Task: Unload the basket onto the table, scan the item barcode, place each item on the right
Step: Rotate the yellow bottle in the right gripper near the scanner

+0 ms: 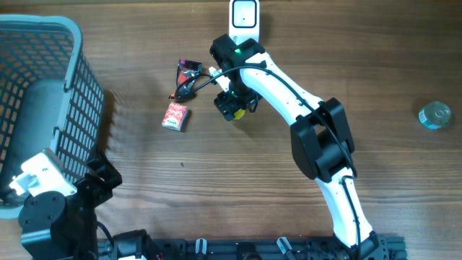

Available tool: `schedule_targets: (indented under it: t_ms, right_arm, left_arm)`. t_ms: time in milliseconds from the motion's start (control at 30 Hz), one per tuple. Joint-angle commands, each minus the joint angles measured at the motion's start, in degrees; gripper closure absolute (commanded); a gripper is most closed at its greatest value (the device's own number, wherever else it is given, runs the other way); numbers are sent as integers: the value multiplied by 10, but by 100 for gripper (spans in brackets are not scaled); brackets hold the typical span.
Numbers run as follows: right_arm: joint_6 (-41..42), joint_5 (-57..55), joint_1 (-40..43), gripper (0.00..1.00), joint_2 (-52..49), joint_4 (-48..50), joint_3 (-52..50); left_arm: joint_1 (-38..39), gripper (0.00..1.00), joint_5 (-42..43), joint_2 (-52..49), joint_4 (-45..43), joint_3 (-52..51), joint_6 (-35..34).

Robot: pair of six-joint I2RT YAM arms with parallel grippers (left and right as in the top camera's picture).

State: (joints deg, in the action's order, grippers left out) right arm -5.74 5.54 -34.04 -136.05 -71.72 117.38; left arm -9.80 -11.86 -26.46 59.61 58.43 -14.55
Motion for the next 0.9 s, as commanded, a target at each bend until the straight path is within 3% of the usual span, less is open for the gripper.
schedule_targets:
  t_ms: [0,467,700,867]
  right_arm:
    - [-9,9,-4,26,-38,6,2]
    - [21,-45,-4,49,-42,13,5]
    - [35,-47,-4,49,-25,-8,21]
    - [119,-42,-4,44,-16,-82,70]
  left_arm:
    - [3,0,9,-1,-2,-2,-9]
    - [3,0,9,-1,-2,-2,-9]
    - [3,0,9,-1,-2,-2,-9]
    - [3,0,9,-1,-2,-2,-9]
